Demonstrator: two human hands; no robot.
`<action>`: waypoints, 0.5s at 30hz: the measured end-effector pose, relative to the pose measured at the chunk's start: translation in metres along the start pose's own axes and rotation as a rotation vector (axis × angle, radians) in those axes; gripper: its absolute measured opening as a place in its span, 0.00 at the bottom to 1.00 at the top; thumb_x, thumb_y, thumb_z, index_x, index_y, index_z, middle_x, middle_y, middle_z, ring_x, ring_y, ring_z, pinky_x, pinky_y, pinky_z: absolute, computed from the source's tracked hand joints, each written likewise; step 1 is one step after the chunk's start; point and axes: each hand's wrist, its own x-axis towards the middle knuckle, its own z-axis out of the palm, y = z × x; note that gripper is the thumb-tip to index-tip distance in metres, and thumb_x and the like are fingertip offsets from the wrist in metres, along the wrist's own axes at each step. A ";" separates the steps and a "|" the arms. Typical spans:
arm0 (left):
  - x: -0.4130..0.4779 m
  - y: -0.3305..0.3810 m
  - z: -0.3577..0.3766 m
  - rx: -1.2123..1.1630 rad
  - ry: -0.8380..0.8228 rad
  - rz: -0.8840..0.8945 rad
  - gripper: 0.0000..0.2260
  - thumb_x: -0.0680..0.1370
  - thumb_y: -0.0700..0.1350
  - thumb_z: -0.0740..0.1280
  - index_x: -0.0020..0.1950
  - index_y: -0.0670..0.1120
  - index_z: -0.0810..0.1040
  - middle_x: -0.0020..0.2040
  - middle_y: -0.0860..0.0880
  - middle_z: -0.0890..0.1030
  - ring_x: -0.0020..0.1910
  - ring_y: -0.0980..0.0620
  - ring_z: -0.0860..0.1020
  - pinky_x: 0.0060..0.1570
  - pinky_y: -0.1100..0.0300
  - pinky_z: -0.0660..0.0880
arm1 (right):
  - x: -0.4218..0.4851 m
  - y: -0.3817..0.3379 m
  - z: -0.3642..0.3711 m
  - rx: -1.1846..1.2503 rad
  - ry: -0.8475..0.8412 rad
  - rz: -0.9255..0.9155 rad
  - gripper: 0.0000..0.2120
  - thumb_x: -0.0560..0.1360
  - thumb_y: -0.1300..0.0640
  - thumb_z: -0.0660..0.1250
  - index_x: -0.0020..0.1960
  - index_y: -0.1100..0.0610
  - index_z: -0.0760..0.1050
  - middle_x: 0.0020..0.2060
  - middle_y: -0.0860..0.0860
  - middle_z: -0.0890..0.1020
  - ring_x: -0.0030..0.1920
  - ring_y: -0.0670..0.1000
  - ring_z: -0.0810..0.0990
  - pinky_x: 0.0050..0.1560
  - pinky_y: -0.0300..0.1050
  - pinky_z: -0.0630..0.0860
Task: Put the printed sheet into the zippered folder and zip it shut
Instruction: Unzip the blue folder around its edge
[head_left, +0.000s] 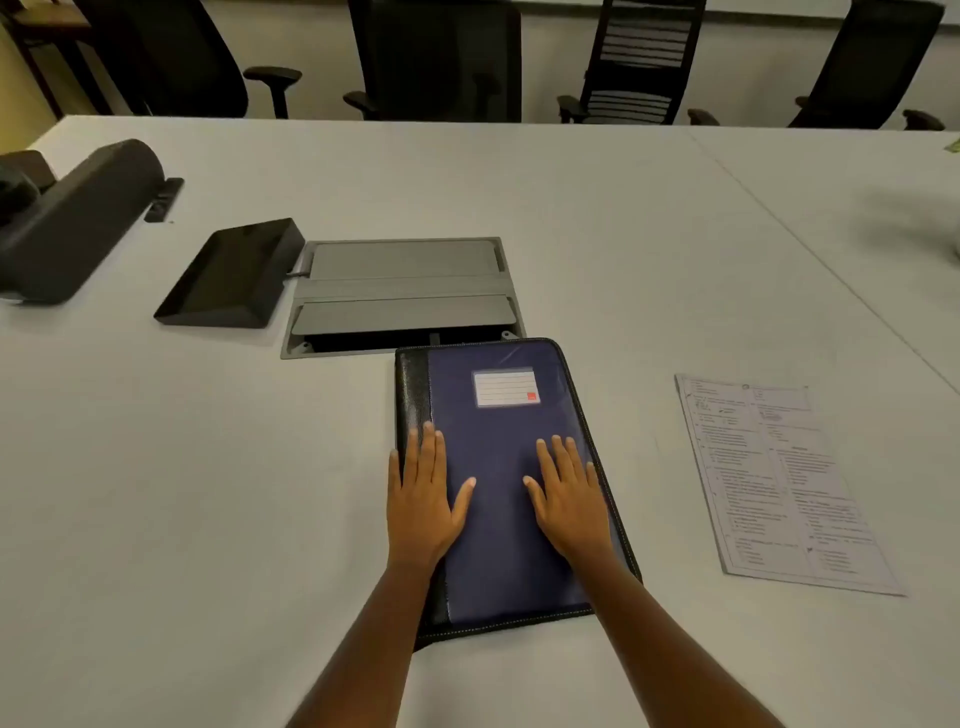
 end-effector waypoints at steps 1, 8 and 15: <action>-0.001 -0.003 0.004 -0.003 -0.011 -0.005 0.45 0.66 0.69 0.24 0.75 0.44 0.47 0.77 0.45 0.49 0.76 0.44 0.46 0.72 0.54 0.36 | -0.002 0.001 0.003 -0.026 -0.015 0.008 0.26 0.79 0.47 0.48 0.73 0.54 0.45 0.75 0.55 0.50 0.75 0.55 0.46 0.74 0.53 0.46; -0.004 -0.010 0.022 0.006 -0.046 -0.048 0.46 0.64 0.69 0.22 0.75 0.46 0.43 0.78 0.46 0.46 0.77 0.45 0.43 0.72 0.53 0.38 | -0.005 0.008 0.016 -0.050 -0.010 0.003 0.25 0.79 0.47 0.49 0.73 0.53 0.46 0.75 0.55 0.51 0.75 0.56 0.47 0.74 0.52 0.45; 0.005 -0.008 0.023 -0.052 -0.055 -0.144 0.30 0.79 0.58 0.53 0.76 0.48 0.44 0.77 0.41 0.44 0.77 0.42 0.43 0.75 0.50 0.44 | 0.004 0.016 0.009 -0.029 0.012 0.089 0.24 0.79 0.48 0.49 0.73 0.51 0.48 0.75 0.55 0.51 0.74 0.57 0.47 0.73 0.58 0.46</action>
